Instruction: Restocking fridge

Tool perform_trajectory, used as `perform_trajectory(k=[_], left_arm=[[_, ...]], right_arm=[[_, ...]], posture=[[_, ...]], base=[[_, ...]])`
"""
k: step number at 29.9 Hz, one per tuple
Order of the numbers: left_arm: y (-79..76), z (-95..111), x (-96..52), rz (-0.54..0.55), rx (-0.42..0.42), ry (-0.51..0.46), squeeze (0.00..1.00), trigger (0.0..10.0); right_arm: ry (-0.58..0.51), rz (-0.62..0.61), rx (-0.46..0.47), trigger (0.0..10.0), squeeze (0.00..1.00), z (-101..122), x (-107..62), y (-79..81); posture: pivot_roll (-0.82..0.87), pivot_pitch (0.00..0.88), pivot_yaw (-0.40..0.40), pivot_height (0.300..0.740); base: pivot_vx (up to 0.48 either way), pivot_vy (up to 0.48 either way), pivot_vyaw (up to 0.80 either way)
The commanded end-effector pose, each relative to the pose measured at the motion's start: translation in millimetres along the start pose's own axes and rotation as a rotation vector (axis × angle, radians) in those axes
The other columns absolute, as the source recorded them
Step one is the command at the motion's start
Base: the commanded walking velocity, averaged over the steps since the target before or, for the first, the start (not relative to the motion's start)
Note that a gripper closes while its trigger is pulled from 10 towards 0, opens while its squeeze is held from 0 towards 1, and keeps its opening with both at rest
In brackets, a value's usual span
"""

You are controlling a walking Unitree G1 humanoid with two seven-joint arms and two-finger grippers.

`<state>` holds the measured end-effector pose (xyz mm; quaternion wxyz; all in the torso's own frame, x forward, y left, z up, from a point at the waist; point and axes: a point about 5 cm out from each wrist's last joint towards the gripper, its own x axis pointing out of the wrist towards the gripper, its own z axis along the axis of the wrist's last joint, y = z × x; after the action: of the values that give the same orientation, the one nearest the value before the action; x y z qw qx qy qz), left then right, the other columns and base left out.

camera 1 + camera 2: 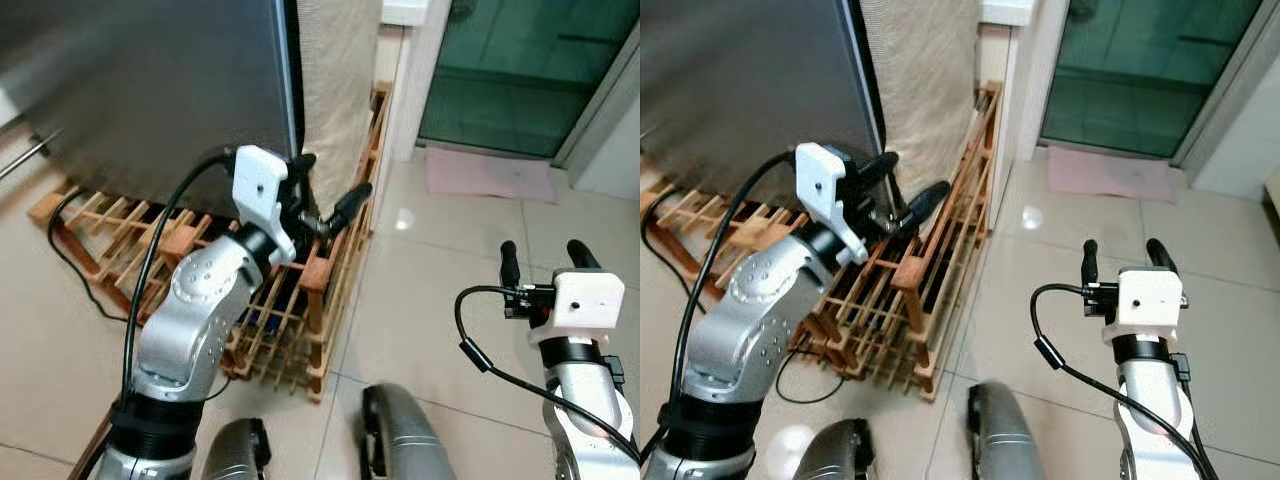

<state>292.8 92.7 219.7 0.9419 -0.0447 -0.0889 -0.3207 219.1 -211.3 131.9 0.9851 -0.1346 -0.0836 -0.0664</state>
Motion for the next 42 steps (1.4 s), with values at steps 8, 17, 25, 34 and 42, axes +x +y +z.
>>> perform_trajectory(k=[8,17,25,34,42], left_arm=[[-8.2,15,14.1,0.009,-0.023,-0.008,0.00,10.0],[-11.4,17,20.5,0.015,-0.025,-0.005,0.00,10.0],[-15.6,14,29.6,0.012,0.002,0.023,0.00,10.0],[-24.6,19,46.1,0.002,-0.005,0.018,0.00,10.0],[-33.3,17,64.2,0.020,-0.030,0.087,0.00,10.0]], right_arm=[[-0.018,0.008,0.000,10.0,0.00,4,1.8,-0.2],[-0.016,0.011,-0.004,10.0,0.00,3,2.1,0.4],[-0.018,0.012,-0.004,10.0,0.00,3,4.1,0.5],[-0.014,0.008,-0.002,10.0,0.00,3,2.9,1.7],[-0.010,0.009,-0.002,10.0,0.00,2,2.3,2.2]], posture=[[-0.19,0.047,0.033,0.627],[-0.19,0.040,0.033,0.627],[-0.20,0.036,0.034,0.627],[-0.20,0.044,0.042,0.627],[-0.20,0.048,0.040,0.627]], base=[[0.000,0.000,0.00],[0.000,0.000,0.00],[0.000,0.000,0.00],[0.000,0.000,0.00],[0.000,0.000,0.00]])
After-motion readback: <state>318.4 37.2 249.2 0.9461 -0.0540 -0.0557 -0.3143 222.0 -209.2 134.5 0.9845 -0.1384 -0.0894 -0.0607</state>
